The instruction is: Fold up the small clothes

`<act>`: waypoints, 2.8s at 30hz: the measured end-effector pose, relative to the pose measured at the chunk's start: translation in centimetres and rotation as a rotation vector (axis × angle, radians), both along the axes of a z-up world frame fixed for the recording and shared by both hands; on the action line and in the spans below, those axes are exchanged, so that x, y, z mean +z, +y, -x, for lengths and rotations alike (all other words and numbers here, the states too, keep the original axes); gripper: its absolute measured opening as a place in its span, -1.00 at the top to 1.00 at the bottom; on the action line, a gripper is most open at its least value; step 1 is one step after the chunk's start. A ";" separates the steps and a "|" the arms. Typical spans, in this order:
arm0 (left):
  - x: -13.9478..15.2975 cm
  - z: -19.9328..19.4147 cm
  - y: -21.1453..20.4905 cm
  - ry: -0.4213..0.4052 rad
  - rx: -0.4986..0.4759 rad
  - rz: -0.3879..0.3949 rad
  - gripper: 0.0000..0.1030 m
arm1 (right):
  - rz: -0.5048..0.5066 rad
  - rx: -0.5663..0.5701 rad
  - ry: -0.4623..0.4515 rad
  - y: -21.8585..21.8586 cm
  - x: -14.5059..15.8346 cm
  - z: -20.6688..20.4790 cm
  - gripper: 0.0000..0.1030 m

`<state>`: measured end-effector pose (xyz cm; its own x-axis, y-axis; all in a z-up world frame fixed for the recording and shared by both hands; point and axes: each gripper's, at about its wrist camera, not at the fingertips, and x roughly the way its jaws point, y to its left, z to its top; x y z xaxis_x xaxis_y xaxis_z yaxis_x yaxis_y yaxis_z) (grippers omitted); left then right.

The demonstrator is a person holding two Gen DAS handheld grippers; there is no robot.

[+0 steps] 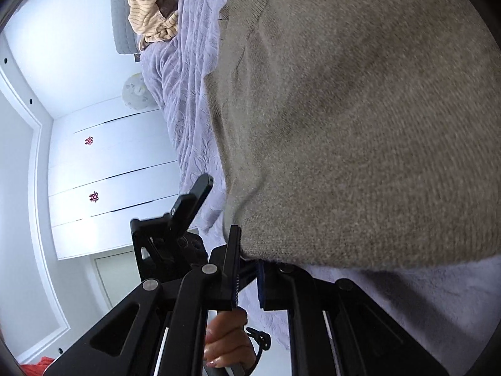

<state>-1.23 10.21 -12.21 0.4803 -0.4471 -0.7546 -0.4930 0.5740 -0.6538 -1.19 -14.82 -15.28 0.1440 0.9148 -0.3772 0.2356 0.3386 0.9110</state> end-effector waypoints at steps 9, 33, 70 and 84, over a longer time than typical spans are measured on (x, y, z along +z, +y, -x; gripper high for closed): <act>3.8 -0.9 -3.7 -0.111 -0.297 -0.538 0.76 | 0.184 0.201 -0.079 -0.8 3.1 -0.3 0.73; 5.5 0.5 -10.0 -0.351 -0.646 -1.021 0.76 | 0.763 1.070 -0.268 24.0 6.8 -17.0 -0.99; 5.8 0.9 -34.2 -0.600 -1.214 -0.965 0.76 | 0.406 0.105 -0.343 -20.5 4.3 -16.3 0.63; 5.3 2.3 -35.0 -0.617 -1.264 -0.999 0.76 | 0.247 -0.023 -0.333 -24.0 2.1 -13.9 0.64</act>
